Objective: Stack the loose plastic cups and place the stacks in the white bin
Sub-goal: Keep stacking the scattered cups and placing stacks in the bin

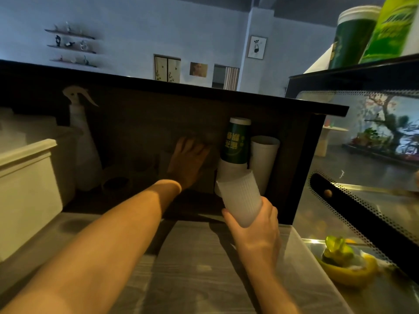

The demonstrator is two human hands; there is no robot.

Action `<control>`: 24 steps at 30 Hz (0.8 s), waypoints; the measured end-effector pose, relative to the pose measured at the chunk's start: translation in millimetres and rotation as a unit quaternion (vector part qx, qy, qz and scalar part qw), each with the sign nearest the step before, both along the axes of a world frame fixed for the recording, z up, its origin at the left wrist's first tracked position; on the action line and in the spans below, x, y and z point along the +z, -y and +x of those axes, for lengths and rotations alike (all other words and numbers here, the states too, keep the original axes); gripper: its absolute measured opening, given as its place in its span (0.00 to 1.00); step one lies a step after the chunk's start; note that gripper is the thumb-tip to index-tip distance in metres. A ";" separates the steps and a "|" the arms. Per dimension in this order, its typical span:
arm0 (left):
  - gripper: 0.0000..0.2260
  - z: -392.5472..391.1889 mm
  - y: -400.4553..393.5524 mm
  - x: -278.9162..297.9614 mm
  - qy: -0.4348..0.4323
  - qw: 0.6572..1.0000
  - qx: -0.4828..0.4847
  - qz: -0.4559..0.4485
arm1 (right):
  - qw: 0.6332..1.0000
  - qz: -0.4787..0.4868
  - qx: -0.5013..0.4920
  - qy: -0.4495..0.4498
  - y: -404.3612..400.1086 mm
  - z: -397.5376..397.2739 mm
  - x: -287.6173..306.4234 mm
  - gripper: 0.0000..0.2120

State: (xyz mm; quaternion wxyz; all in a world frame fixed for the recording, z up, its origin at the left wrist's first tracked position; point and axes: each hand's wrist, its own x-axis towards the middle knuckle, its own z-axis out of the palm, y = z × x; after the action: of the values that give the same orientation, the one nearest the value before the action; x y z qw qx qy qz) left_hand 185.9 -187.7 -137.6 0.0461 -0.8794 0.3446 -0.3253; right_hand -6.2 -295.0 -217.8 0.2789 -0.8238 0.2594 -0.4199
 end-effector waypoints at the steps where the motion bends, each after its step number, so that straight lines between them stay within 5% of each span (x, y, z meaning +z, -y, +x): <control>1: 0.34 -0.9 1.5 -0.6 0.002 1.000 0.001 0.001 | 1.000 0.001 0.000 0.000 0.1 0.1 -0.5 0.41; 12: 0.35 2.7 -2.1 2.9 0.057 0.994 0.033 0.084 | 1.000 0.001 0.015 0.005 -1.8 -2.8 -0.4 0.41; 24: 0.29 1.9 -15.2 4.5 0.117 0.992 -0.016 0.035 | 1.000 0.006 0.024 -0.003 -0.8 -3.1 -0.2 0.42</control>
State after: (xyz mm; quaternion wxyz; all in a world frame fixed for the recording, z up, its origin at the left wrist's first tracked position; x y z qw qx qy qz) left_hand 187.8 -172.5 -133.1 0.1118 -0.8275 0.3615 -0.4147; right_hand -9.3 -294.2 -218.1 0.2931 -0.8293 0.2430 -0.4091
